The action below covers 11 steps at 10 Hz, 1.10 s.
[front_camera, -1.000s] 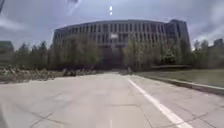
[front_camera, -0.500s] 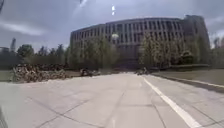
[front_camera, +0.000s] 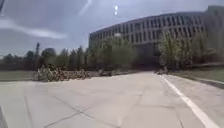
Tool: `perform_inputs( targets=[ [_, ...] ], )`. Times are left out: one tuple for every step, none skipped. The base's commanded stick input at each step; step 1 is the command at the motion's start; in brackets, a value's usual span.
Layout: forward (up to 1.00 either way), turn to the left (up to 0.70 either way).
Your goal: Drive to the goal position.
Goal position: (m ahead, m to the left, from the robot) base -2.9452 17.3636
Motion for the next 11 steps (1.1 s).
perform_inputs(
  targets=[
    [0.00, 1.00],
    [0.00, 1.00],
    [0.00, 1.00],
    [0.00, 1.00],
    [0.00, 1.00],
    [0.00, 1.00],
    [0.00, 1.00],
    [0.00, 1.00],
    [0.00, 1.00],
    [0.00, 1.00],
    [0.00, 1.00]
  ],
)
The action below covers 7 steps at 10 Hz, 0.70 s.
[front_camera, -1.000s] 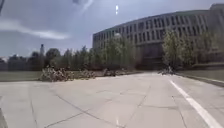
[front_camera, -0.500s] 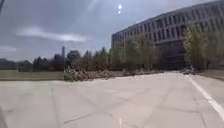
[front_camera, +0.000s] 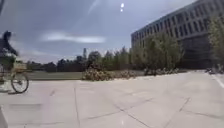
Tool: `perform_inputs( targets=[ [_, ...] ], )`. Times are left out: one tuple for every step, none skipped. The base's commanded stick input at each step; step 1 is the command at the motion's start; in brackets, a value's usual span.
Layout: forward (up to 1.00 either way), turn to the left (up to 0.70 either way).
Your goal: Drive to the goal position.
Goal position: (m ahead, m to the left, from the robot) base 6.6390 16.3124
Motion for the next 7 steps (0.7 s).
perform_inputs(
  targets=[
    [0.00, 1.00],
    [0.00, 1.00],
    [0.00, 1.00],
    [0.00, 1.00],
    [0.00, 1.00],
    [0.00, 1.00],
    [0.00, 1.00]
  ],
)
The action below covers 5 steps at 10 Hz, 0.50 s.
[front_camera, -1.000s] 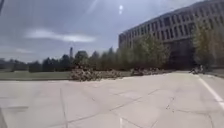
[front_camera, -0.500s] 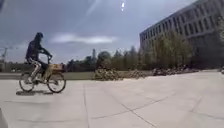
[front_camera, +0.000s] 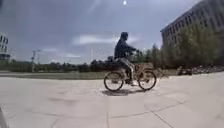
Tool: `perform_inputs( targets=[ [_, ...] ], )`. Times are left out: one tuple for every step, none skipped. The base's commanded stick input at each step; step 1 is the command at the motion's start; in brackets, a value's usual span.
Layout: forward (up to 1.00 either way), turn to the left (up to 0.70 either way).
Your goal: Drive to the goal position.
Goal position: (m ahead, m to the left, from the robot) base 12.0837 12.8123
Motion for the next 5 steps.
perform_inputs(
  targets=[
    [0.00, 1.00],
    [0.00, 1.00],
    [0.00, 1.00],
    [0.00, 1.00],
    [0.00, 1.00]
  ],
)
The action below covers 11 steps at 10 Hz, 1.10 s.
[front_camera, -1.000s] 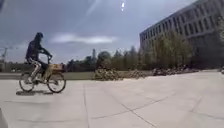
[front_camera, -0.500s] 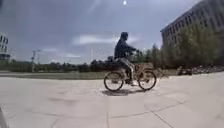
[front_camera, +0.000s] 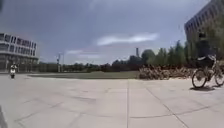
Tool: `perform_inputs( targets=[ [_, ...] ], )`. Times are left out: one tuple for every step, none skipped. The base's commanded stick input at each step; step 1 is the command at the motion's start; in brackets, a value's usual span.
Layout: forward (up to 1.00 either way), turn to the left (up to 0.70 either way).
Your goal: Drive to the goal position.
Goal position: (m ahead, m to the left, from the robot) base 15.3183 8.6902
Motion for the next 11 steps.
perform_inputs(
  targets=[
    [0.00, 1.00],
    [0.00, 1.00],
    [0.00, 1.00],
    [0.00, 1.00],
    [0.00, 1.00],
    [0.00, 1.00],
    [0.00, 1.00],
    [0.00, 1.00],
    [0.00, 1.00],
    [0.00, 1.00],
    [0.00, 1.00]
  ],
)
